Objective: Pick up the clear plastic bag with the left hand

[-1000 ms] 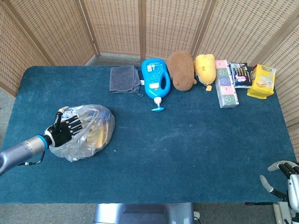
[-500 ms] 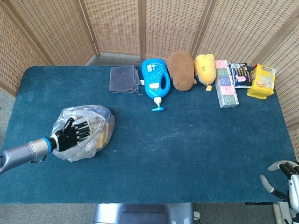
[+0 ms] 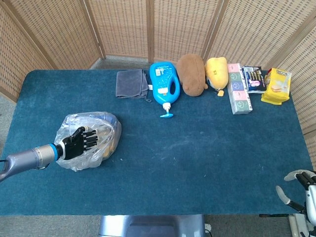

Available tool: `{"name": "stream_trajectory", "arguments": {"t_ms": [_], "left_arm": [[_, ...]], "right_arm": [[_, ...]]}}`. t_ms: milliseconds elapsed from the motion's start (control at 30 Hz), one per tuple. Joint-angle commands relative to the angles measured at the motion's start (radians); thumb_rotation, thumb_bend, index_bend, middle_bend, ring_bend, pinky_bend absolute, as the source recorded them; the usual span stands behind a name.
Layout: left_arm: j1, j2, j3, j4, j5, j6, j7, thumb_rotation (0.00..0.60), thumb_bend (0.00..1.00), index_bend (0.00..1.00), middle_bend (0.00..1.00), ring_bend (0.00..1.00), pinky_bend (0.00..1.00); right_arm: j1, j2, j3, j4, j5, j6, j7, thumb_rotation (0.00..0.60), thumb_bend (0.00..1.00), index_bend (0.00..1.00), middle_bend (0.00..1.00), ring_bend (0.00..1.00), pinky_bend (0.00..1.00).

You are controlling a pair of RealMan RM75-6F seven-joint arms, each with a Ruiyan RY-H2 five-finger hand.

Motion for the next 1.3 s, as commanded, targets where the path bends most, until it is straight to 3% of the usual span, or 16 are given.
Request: {"name": "stream_trajectory", "arguments": {"t_ms": [33, 300, 500, 933, 1300], "left_arm": [[-0.006, -0.004, 0.015, 0.002, 0.022, 0.042, 0.009, 0.023, 0.57, 0.03, 0.16, 0.05, 0.37], [0.017, -0.028, 0.056, 0.081, 0.092, 0.251, -0.062, 0.022, 0.48, 0.03, 0.16, 0.09, 0.45], [0.037, -0.031, 0.063, 0.104, 0.057, 0.321, -0.118, 0.024, 0.45, 0.03, 0.16, 0.12, 0.47], [0.151, -0.019, 0.018, 0.12, -0.071, 0.449, -0.138, 0.0, 0.42, 0.05, 0.19, 0.2, 0.47], [0.249, -0.022, -0.043, 0.124, -0.132, 0.534, -0.136, 0.002, 0.42, 0.23, 0.32, 0.37, 0.55]], "right_arm": [[-0.001, 0.0, 0.0, 0.0, -0.001, 0.003, 0.001, 0.128, 0.32, 0.49, 0.44, 0.32, 0.21], [-0.004, 0.0, 0.001, 0.002, -0.003, 0.008, 0.005, 0.126, 0.32, 0.49, 0.44, 0.32, 0.21], [-0.007, 0.0, 0.002, 0.005, -0.006, 0.014, 0.009, 0.127, 0.32, 0.49, 0.44, 0.32, 0.21], [-0.01, -0.001, 0.003, 0.004, -0.013, 0.022, 0.01, 0.128, 0.32, 0.49, 0.44, 0.32, 0.21], [-0.009, 0.001, 0.003, -0.006, -0.02, 0.023, 0.001, 0.128, 0.32, 0.49, 0.44, 0.32, 0.21]]}}
